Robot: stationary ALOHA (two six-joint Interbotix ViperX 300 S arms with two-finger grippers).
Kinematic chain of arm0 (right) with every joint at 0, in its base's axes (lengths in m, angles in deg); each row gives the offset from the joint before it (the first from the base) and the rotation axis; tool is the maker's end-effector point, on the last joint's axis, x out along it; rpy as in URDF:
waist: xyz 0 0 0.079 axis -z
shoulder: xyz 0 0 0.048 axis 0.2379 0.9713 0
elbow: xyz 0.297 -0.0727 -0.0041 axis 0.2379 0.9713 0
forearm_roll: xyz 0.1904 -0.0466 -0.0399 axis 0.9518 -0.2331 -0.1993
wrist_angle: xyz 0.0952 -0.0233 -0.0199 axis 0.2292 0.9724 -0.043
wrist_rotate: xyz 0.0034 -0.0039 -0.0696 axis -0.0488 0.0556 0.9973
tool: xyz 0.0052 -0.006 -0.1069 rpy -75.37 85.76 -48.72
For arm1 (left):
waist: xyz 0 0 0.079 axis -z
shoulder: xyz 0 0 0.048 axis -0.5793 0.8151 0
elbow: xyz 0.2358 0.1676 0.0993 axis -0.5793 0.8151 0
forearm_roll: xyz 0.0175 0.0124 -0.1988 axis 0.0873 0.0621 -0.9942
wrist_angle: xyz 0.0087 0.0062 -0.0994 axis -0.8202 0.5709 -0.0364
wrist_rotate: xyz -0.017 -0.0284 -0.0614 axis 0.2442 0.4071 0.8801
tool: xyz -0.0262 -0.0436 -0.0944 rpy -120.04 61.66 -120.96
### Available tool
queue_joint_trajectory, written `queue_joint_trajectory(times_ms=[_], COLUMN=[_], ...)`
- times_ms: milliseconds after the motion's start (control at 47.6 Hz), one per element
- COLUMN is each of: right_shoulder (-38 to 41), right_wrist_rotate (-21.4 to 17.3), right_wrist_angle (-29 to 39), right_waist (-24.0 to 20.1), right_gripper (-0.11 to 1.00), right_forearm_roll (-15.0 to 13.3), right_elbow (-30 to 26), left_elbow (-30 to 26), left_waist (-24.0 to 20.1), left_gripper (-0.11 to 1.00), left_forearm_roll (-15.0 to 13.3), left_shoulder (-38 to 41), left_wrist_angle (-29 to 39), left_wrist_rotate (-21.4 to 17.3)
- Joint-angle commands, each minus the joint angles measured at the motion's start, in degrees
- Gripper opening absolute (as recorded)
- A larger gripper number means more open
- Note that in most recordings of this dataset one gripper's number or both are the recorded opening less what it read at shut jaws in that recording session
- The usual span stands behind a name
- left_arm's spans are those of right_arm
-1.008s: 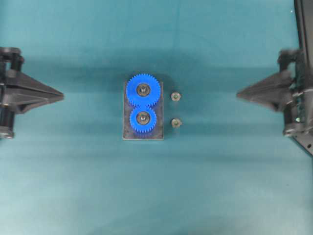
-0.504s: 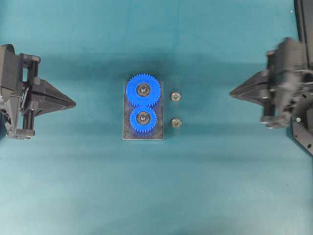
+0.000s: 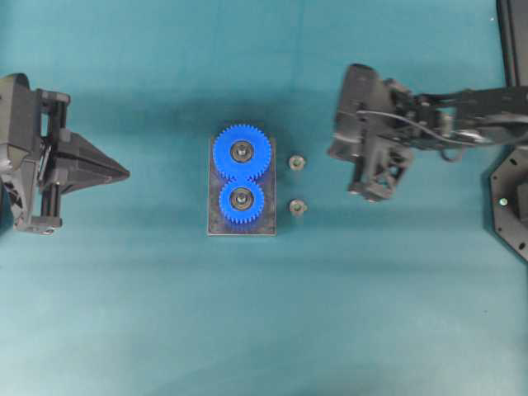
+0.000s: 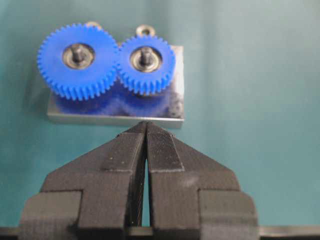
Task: Insert the washer onto the shaft.
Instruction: 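Lower the right gripper over the upper washer and close on it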
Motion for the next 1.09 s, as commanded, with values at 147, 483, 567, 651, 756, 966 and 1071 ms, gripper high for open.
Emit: queue_joint_trajectory(times_ms=[147, 483, 567, 651, 756, 966, 1071], right_shoulder=[5.7, 11.5, 12.5, 13.2, 14.1, 16.2, 17.0], right_wrist_rotate=[4.8, 7.1, 7.6, 8.1, 8.4, 8.3, 8.3], right_wrist_angle=[-6.0, -9.3, -10.5, -11.6, -13.4, -13.7, -13.7], right_waist=[0.1, -0.1, 0.1, 0.1, 0.1, -0.1, -0.2], right_gripper=[0.17, 0.76, 0.75, 0.74, 0.7, 0.64, 0.62], right_forearm_roll=[-0.2, -0.2, -0.2, -0.2, -0.2, -0.2, -0.2], right_elbow=[-2.5, -3.3, -3.3, -3.5, -3.8, -3.9, -4.0], left_elbow=[-1.4, -2.1, -2.0, -2.2, -2.5, -2.5, -2.5], left_waist=[-0.3, -0.4, -0.4, -0.4, -0.3, -0.4, -0.4], left_gripper=[0.0, 0.0, 0.0, 0.0, 0.0, 0.0, 0.0], left_forearm_roll=[0.2, 0.2, 0.2, 0.2, 0.2, 0.2, 0.2], left_shoulder=[-0.1, -0.8, -1.2, -1.4, -1.3, -1.1, -1.1], left_wrist_angle=[-0.2, -0.2, -0.2, -0.2, -0.2, -0.2, -0.2], left_wrist_rotate=[-0.1, -0.1, -0.1, -0.1, -0.1, 0.1, 0.3])
